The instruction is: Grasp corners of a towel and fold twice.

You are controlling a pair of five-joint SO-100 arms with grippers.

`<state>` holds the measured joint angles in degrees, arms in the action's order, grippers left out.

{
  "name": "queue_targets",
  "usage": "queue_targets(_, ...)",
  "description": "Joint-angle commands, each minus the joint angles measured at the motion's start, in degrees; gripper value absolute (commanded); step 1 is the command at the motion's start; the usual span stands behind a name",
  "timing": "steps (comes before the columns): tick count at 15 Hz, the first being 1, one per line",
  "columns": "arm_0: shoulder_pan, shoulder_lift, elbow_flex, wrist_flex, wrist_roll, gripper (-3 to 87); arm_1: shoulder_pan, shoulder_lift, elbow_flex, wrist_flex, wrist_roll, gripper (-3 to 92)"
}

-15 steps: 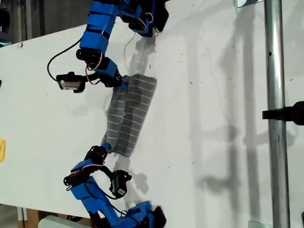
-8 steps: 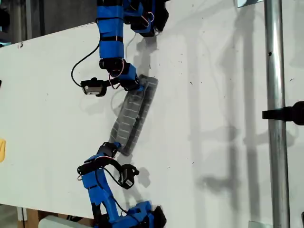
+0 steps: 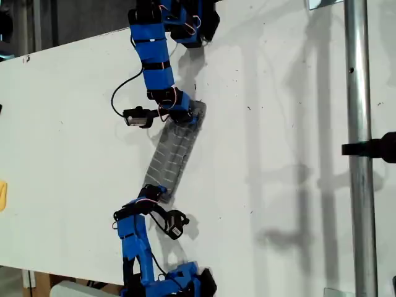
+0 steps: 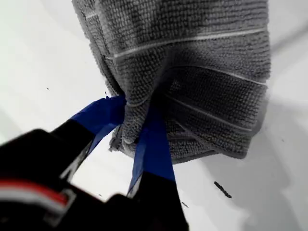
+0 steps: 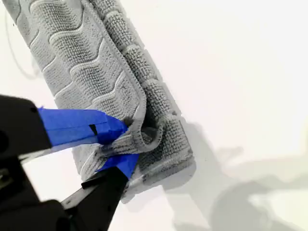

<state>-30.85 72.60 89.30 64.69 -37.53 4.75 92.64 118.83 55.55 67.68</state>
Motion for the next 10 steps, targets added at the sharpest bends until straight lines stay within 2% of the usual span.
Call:
queue_targets(1, -3.4, 2.4, -1.8, 3.9, 0.1, 9.7, 1.0, 4.2, -0.6, 4.3, 0.8, 8.1)
queue_targets(2, -4.2, 4.4, -2.4, 6.6, 0.0, 13.4, 1.8, 7.0, -1.0, 8.1, 1.0, 22.6)
queue_targets(4, -5.4, 10.6, -2.6, 12.7, -0.3, 19.8, 3.1, 14.1, -1.1, 15.1, 1.0, 32.1)
queue_targets(7, -4.7, 23.8, -1.1, 20.6, -3.5, 23.6, 4.2, 28.9, 2.1, 24.8, 2.6, 36.0)
queue_targets(10, 0.0, 45.3, 11.6, 20.8, -9.7, 23.6, 0.5, 55.5, 12.3, 34.5, 12.3, 35.1)
